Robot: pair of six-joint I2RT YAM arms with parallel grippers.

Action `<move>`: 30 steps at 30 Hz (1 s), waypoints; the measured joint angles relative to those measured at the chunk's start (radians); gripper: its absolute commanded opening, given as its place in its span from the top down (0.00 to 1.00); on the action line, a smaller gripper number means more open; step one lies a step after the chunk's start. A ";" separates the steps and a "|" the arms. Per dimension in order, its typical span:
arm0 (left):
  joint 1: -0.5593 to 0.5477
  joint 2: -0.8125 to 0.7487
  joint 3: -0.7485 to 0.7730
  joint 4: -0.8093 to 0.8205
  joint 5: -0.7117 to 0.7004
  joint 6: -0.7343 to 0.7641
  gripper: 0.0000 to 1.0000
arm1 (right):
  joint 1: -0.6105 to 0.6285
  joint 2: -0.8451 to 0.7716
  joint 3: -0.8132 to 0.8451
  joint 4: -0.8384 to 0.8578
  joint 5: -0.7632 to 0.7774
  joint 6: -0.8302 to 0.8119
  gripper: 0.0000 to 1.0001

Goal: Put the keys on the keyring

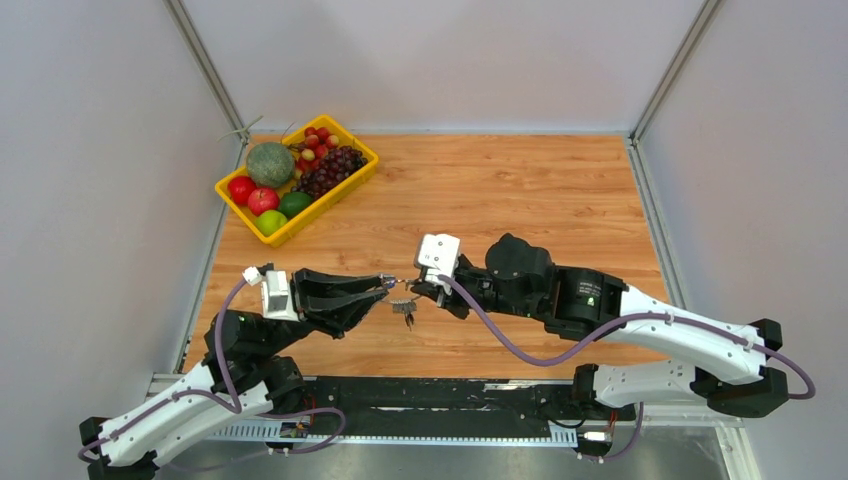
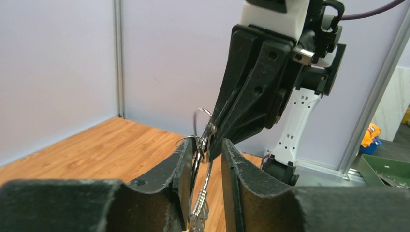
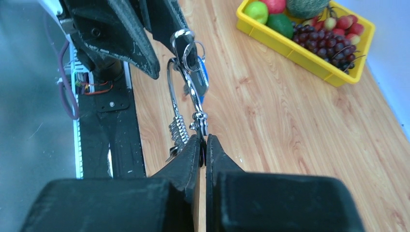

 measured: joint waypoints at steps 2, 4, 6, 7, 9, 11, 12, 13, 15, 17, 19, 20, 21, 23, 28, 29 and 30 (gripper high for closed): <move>0.000 -0.008 0.000 -0.006 -0.014 0.000 0.60 | 0.000 0.000 0.015 -0.001 0.015 0.000 1.00; 0.000 -0.017 0.000 -0.027 -0.031 0.000 0.58 | 0.000 -0.002 0.035 0.005 0.031 0.000 1.00; 0.000 -0.029 -0.001 -0.046 -0.055 0.000 0.57 | 0.000 -0.010 0.049 0.018 0.046 0.000 1.00; 0.000 -0.035 -0.002 -0.052 -0.064 0.000 0.56 | 0.000 -0.014 0.053 0.023 0.053 0.000 1.00; 0.000 -0.051 -0.005 -0.066 -0.092 -0.001 0.55 | 0.000 -0.025 0.053 0.032 0.066 0.000 1.00; 0.000 -0.062 -0.008 -0.081 -0.115 0.000 0.54 | 0.000 -0.031 0.053 0.037 0.079 0.000 1.00; 0.000 -0.066 -0.008 -0.089 -0.129 -0.001 0.53 | -0.001 -0.033 0.053 0.039 0.086 0.000 1.00; 0.000 -0.069 -0.009 -0.097 -0.141 -0.001 0.52 | -0.003 -0.033 0.053 0.041 0.094 0.000 1.00; 0.000 -0.072 -0.009 -0.113 -0.177 -0.003 0.51 | -0.007 -0.032 0.053 0.041 0.115 0.002 1.00; 0.000 -0.076 -0.009 -0.130 -0.208 -0.006 0.51 | -0.018 -0.032 0.050 0.041 0.141 0.010 1.00; 0.000 -0.080 -0.009 -0.150 -0.241 -0.010 0.50 | -0.031 -0.032 0.045 0.043 0.160 0.022 1.00; 0.000 -0.083 -0.009 -0.159 -0.259 -0.013 0.50 | -0.043 -0.032 0.040 0.044 0.169 0.030 1.00; 0.000 -0.086 -0.010 -0.164 -0.274 -0.016 0.49 | -0.055 -0.031 0.034 0.047 0.178 0.038 1.00; 0.000 -0.092 -0.010 -0.185 -0.322 -0.027 0.49 | -0.082 -0.027 0.021 0.048 0.191 0.055 1.00; 0.000 -0.085 -0.008 -0.279 -0.468 -0.064 0.49 | -0.185 0.003 -0.027 0.050 0.199 0.116 1.00; 0.000 -0.079 -0.005 -0.302 -0.494 -0.071 0.47 | -0.211 0.011 -0.040 0.051 0.193 0.129 1.00; 0.000 -0.071 -0.002 -0.329 -0.519 -0.080 0.46 | -0.235 0.018 -0.055 0.054 0.188 0.143 1.00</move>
